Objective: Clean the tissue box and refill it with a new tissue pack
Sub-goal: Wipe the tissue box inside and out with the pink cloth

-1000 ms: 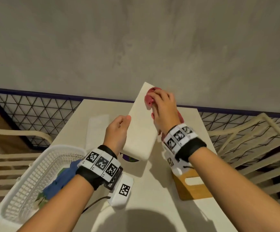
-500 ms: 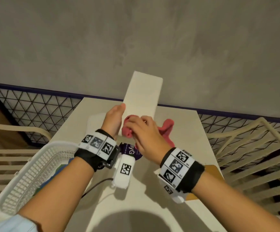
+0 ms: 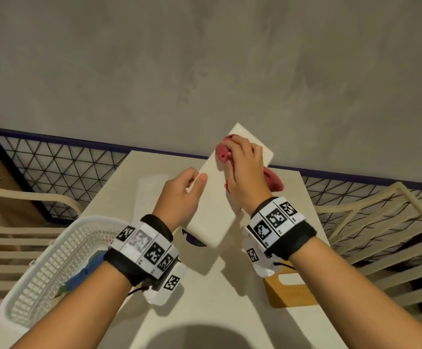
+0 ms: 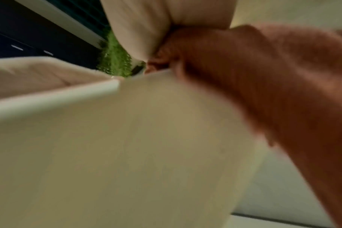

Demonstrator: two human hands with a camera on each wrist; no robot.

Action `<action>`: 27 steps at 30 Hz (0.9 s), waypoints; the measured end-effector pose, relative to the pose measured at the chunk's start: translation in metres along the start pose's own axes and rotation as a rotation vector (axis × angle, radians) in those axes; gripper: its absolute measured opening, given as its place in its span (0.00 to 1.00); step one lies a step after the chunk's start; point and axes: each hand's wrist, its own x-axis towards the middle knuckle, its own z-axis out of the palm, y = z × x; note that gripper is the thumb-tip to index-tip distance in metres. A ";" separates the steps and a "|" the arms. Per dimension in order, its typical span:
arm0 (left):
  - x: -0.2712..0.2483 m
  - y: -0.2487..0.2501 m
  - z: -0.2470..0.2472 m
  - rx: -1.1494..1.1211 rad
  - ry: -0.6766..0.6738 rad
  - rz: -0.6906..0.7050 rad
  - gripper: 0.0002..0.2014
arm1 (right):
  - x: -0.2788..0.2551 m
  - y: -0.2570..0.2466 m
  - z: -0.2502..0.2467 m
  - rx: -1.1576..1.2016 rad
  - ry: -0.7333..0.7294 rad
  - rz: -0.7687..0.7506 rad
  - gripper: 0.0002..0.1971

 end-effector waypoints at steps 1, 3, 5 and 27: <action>-0.001 0.003 0.000 0.053 0.012 0.064 0.17 | 0.002 -0.003 0.000 0.019 0.045 -0.010 0.21; -0.004 0.008 0.001 0.083 0.036 0.138 0.18 | 0.011 -0.002 -0.002 0.077 0.132 0.018 0.20; -0.007 0.009 0.002 0.085 0.052 0.178 0.18 | 0.022 0.006 -0.005 0.112 0.193 0.123 0.18; -0.022 -0.006 0.026 0.103 -0.033 0.211 0.18 | -0.011 0.084 -0.043 0.739 0.221 0.772 0.13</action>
